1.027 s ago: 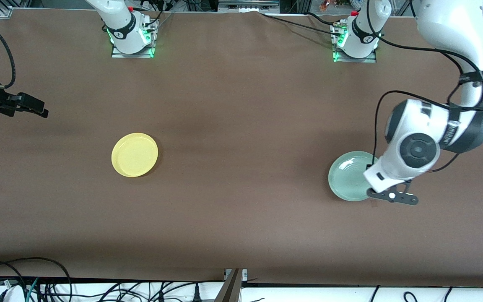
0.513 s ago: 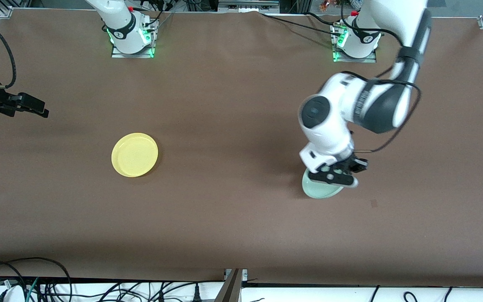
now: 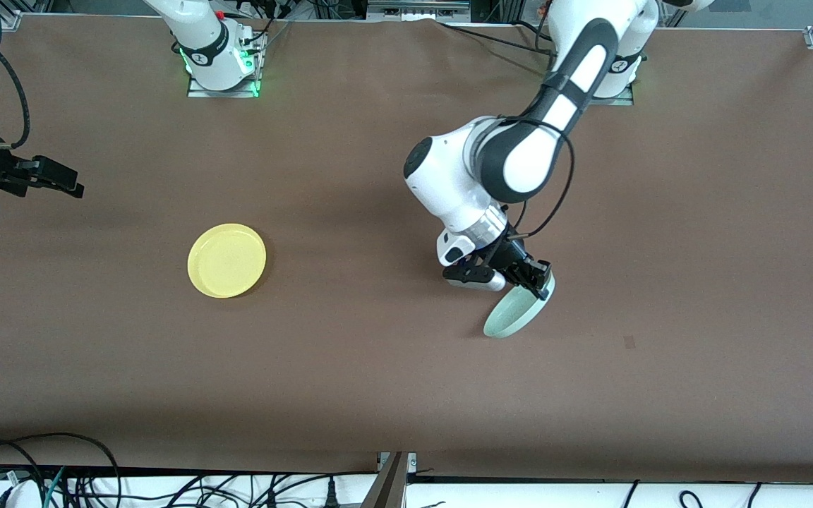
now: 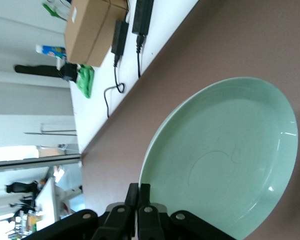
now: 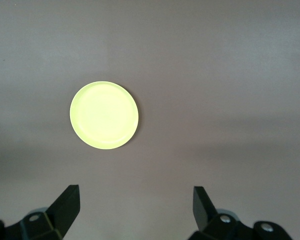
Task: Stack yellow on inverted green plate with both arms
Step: 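Lift the green plate and flip it over with the left gripper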
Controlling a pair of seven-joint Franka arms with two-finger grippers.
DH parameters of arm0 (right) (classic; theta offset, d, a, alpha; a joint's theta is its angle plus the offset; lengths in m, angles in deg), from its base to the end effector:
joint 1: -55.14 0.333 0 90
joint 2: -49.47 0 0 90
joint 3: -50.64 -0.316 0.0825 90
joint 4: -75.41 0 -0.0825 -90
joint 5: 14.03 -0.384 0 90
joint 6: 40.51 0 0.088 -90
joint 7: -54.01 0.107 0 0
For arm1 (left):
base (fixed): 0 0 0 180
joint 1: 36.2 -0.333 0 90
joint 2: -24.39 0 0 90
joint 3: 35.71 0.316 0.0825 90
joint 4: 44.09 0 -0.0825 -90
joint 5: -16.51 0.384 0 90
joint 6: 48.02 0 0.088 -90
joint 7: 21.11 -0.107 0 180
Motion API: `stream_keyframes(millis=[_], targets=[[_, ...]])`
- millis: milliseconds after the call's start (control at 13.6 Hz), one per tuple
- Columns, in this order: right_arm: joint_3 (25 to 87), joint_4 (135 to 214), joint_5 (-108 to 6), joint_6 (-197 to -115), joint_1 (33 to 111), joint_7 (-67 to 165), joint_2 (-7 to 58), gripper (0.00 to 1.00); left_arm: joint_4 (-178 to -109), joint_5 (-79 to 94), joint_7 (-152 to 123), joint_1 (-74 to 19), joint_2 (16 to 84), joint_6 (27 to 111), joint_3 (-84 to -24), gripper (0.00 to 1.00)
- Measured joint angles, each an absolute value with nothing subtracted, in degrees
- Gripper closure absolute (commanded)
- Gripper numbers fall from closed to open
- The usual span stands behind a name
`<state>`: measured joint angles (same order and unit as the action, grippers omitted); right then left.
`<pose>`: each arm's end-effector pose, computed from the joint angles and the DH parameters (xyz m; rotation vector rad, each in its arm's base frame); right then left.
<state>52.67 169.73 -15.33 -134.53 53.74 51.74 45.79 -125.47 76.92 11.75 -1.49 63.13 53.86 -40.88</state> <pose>0.5739 -0.0316 0.5585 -3.1159 0.0353 0.1065 0.5985 -0.3851 0.3125 -2.1274 0.5664 -0.3839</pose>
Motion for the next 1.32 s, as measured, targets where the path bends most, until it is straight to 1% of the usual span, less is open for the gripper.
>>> stream_keyframes(millis=[293, 513, 587, 733, 1320], targets=[[52.66, 169.73, -15.33, -134.30, 53.75, 51.74, 45.79, 0.00, -125.43, 85.42, 16.14, 2.62, 66.12, 48.31, -40.88, 1.00], [52.66, 169.73, -15.33, -134.30, 53.75, 51.74, 45.79, 0.00, -125.43, 89.78, 22.62, 8.61, 70.29, 41.06, -40.61, 1.00], [52.65, 169.73, -15.33, -134.30, 53.76, 51.74, 45.79, 0.00, -125.23, 90.67, 25.17, 11.98, 72.30, 38.74, -39.74, 1.00], [52.65, 169.73, -15.33, -134.29, 53.76, 51.74, 45.79, 0.00, -124.29, 90.77, 26.31, 14.73, 74.17, 36.56, -38.98, 1.00], [52.65, 169.73, -15.33, -134.29, 53.76, 51.74, 45.79, 0.00, -123.08, 91.01, 30.71, 19.45, 77.92, 32.35, -38.60, 1.00]])
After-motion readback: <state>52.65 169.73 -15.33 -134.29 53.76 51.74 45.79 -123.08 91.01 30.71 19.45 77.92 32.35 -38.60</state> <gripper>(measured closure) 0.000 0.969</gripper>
